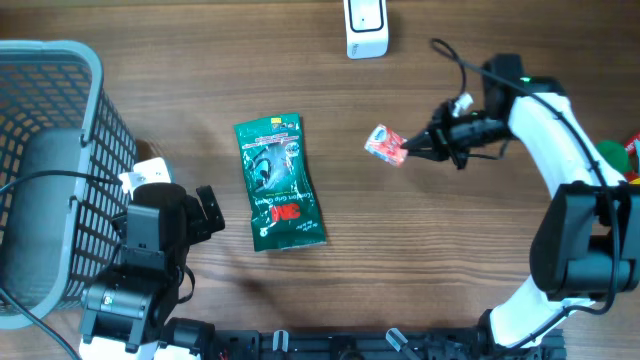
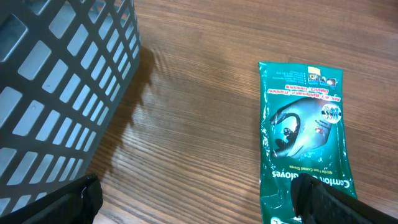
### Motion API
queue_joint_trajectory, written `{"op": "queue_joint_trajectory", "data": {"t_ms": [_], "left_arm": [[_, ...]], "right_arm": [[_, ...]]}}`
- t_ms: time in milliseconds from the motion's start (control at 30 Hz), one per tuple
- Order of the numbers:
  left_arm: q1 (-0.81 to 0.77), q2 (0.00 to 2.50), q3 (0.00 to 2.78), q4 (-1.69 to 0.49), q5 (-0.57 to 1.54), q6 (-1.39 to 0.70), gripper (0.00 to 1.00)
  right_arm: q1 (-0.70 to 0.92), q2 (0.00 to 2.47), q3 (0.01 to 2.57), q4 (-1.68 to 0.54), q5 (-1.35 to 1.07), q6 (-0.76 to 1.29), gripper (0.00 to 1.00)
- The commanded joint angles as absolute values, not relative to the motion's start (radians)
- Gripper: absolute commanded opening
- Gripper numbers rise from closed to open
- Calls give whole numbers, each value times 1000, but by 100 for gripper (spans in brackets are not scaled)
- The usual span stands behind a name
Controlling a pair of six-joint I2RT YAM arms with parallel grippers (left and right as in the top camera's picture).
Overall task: Scan the item barcode
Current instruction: 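Raise the red box with the right gripper to the white scanner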
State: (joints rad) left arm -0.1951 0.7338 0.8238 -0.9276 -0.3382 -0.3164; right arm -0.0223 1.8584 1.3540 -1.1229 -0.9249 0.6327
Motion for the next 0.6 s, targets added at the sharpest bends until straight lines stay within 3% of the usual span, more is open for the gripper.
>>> {"op": "queue_joint_trajectory", "data": {"t_ms": [0, 200, 567], "left_arm": [[-190, 728, 824, -926, -329, -325, 100], [-190, 728, 824, -926, -329, -325, 100], [-190, 728, 824, -926, -329, -325, 100]], "right_arm": [[-17, 1853, 1349, -1240, -1056, 582, 8], [-6, 1853, 1348, -1375, -1095, 479, 4], [-6, 1853, 1348, -1300, -1003, 444, 5]]}}
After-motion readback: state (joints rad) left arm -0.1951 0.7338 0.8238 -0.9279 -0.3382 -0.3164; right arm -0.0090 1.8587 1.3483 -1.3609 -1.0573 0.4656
